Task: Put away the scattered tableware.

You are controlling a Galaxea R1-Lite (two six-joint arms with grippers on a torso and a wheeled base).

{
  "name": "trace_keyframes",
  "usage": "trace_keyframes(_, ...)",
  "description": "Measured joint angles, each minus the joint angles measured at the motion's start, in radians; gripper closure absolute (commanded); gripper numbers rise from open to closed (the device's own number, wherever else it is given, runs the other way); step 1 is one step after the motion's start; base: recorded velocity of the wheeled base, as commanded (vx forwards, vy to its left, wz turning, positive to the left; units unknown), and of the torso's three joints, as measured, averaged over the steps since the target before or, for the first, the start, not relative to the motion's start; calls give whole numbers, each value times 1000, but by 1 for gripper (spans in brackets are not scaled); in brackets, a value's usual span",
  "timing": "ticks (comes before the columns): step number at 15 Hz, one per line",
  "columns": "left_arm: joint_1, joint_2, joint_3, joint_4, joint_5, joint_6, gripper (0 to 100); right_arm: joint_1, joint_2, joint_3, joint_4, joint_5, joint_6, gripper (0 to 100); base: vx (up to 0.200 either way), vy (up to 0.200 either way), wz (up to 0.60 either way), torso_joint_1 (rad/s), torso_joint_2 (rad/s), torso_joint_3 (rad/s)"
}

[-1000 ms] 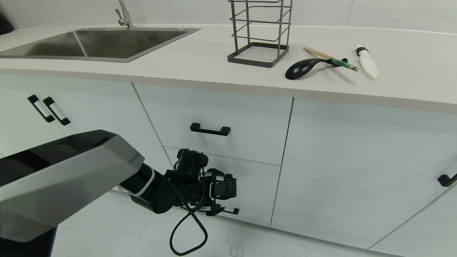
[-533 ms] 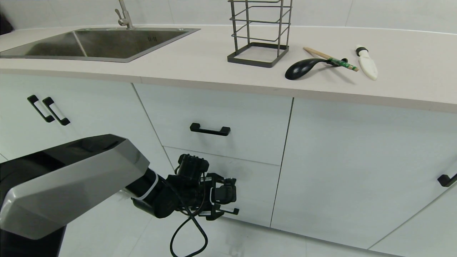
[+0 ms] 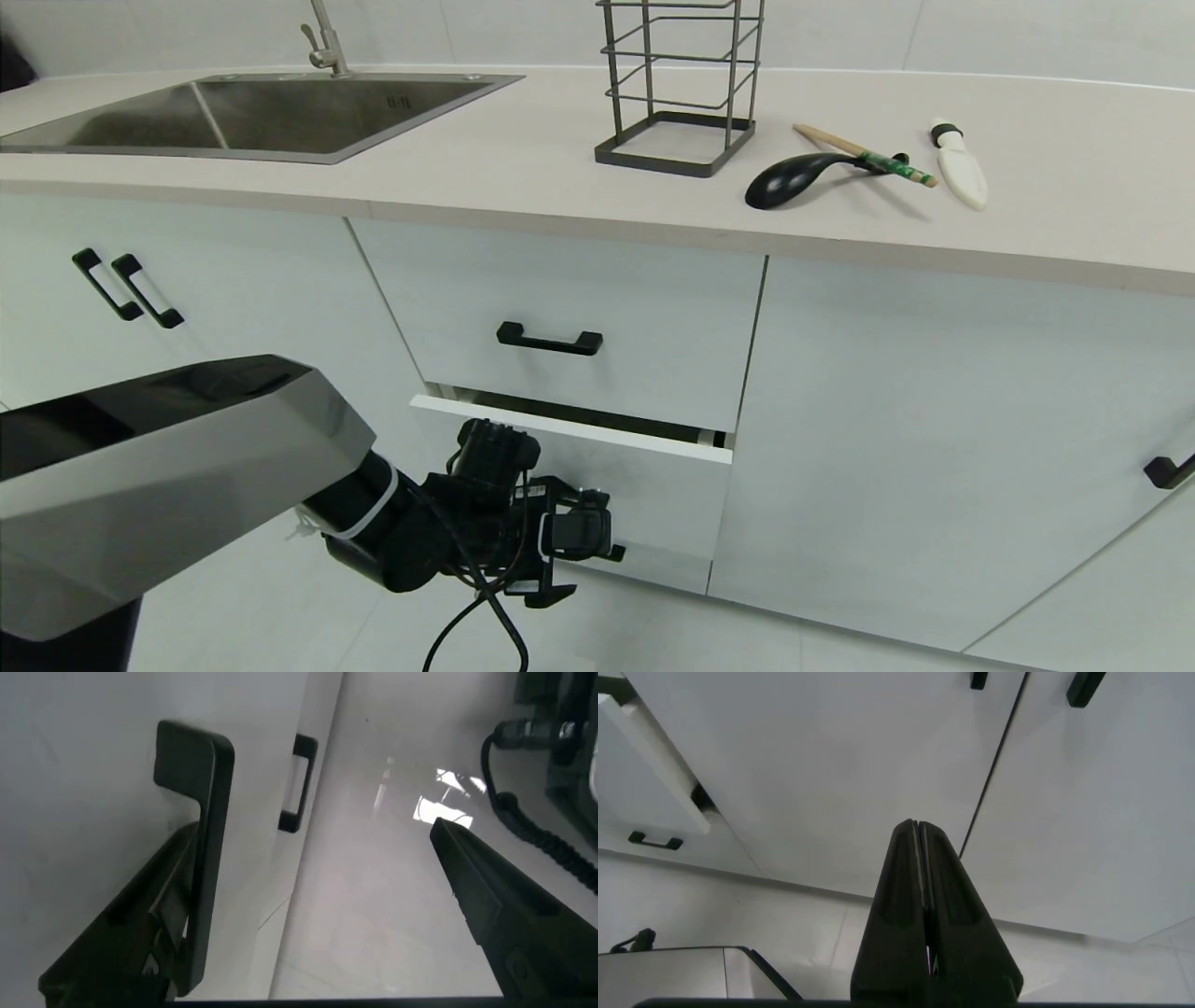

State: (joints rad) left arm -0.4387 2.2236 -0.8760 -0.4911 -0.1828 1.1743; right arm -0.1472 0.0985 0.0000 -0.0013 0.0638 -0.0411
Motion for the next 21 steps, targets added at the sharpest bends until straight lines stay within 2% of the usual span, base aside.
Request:
trace_keyframes(9,-3,-217,170,-8,-5,-18,0,0,0,0,0,0,0,100,0,0,0,0,0,0)
trace_keyframes(11,-12,-323,220,-7,-4,-39,0,0,0,0,0,0,0,100,0,0,0,0,0,0)
trace_keyframes(13,-25,-449,253,-3,-1,-86,0,0,0,0,0,0,0,100,0,0,0,0,0,0)
trace_keyframes(16,-35,-556,264,3,1,-131,0,0,0,0,0,0,0,100,0,0,0,0,0,0)
trace_keyframes(21,-37,-491,181,-18,-6,-152,0,0,0,0,0,0,0,100,0,0,0,0,0,0)
